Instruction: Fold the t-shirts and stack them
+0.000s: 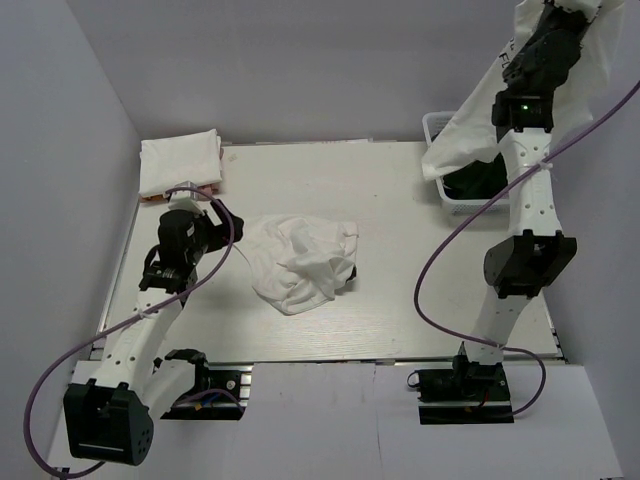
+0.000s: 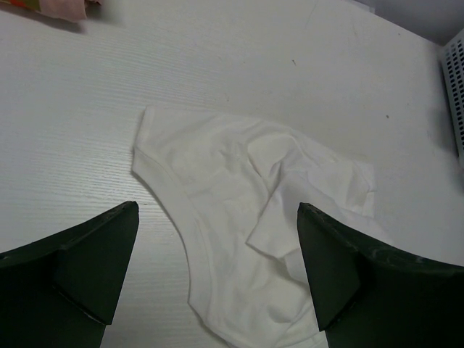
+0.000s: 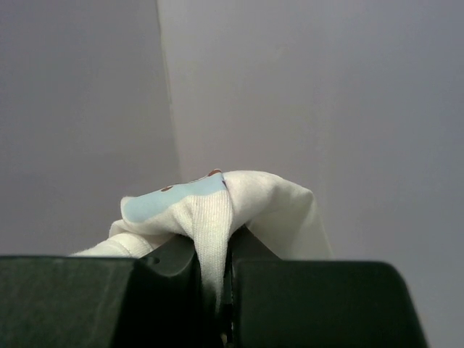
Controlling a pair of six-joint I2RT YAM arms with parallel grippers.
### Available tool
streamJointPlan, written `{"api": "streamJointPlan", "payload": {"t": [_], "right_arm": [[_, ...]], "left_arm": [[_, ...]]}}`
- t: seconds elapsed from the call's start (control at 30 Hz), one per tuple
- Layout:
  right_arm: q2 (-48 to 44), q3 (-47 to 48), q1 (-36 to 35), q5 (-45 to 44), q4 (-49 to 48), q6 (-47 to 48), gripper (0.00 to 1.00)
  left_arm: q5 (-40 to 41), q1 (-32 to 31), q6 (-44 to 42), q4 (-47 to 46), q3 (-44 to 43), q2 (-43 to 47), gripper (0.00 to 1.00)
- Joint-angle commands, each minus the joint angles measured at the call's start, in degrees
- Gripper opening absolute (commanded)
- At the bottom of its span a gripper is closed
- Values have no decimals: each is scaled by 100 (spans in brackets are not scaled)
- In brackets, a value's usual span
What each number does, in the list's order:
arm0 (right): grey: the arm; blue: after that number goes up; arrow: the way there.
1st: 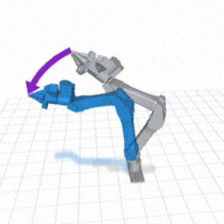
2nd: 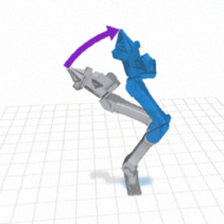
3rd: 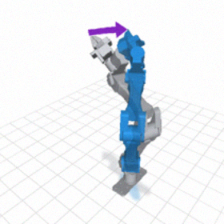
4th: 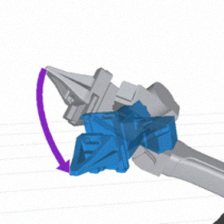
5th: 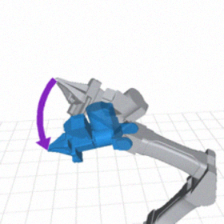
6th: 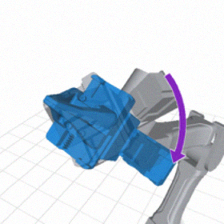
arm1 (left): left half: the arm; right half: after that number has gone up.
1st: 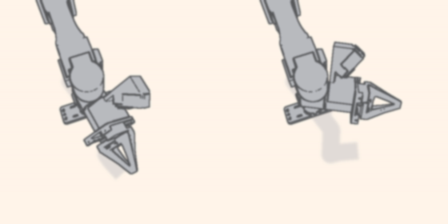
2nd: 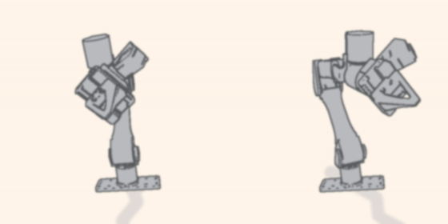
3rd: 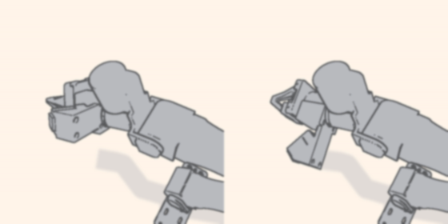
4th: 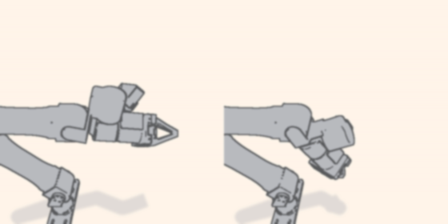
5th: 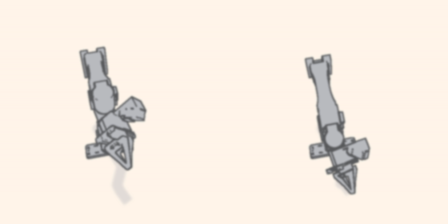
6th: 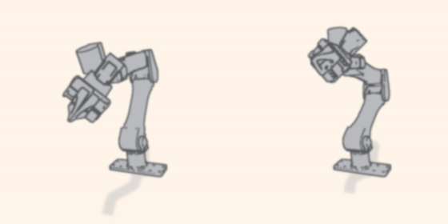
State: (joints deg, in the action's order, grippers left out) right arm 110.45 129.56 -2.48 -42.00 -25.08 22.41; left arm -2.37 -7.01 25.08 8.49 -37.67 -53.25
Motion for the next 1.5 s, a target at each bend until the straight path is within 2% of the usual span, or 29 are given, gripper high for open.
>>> {"api": "streamJointPlan", "payload": {"t": [0.0,0.1,0.17,0.2,0.23,0.3,0.37,0.4,0.47,0.57,0.67,0.73,0.77,0.8,0.83,0.87,0.9,1.07,1.13,1.27,1.4,1.47], "right_arm": [[-112,272,369,991,-945,-651,0],[72,210,599,1027,-1113,-738,0],[99,88,783,1237,-825,-984,0],[38,9,793,1429,-710,-1159,0],[-67,-296,828,2084,-604,-1300,0],[-269,-1313,793,2423,-542,-1554,0],[-559,-1940,776,2897,-785,-1801,0],[-830,-2918,793,2986,-910,-2098,0],[-929,-4117,819,2900,-1367,-2574,0],[-1000,-5172,793,2880,-1789,-3049,0],[-650,-5975,828,2690,-2036,-3655,9],[-394,-5882,846,2644,-1493,-4128,20],[-358,-5794,863,2888,-899,-4148,23],[-323,-5497,881,3029,-702,-4149,28],[-366,-5381,863,3240,-517,-4018,44],[-419,-5293,846,3242,-150,-3973,74],[-472,-5013,794,3303,210,-3860,90],[-1174,-4256,591,3760,2022,-3176,90],[-1482,-4254,319,3848,2717,-3007,90],[-2534,-4869,-463,4356,3000,-2463,90],[-2968,-5537,-1280,4595,2983,-2400,90],[-2977,-5634,-1867,4666,3500,-2373,90]], "left_arm": [[113,15,-152,-216,-135,-158,100],[114,-37,-205,-164,-188,-378,100],[114,-38,-275,-233,-188,-448,100],[271,-38,-276,-234,-188,-510,100],[324,-38,-276,-234,-188,-510,100],[377,-38,-276,-234,-188,-563,100],[378,-38,-276,-234,-188,-563,100],[291,-38,-276,-234,-188,-563,100],[159,-38,-276,-234,-188,-563,100],[88,-38,-223,-287,-65,-615,100],[36,-38,-109,-191,-117,-669,100],[35,-38,-48,-24,-170,-669,100],[35,-38,-47,125,-170,-669,100],[157,-38,83,222,-223,-721,100],[349,-38,146,319,-223,-721,100],[473,-38,225,416,-223,-721,100],[588,-38,373,590,-223,-774,100],[817,-38,603,645,-276,-1020,100],[817,14,656,645,-390,-1248,100],[931,15,805,785,-653,-1784,100],[931,15,972,619,-794,-2434,100],[931,15,972,557,-987,-2733,100]]}}
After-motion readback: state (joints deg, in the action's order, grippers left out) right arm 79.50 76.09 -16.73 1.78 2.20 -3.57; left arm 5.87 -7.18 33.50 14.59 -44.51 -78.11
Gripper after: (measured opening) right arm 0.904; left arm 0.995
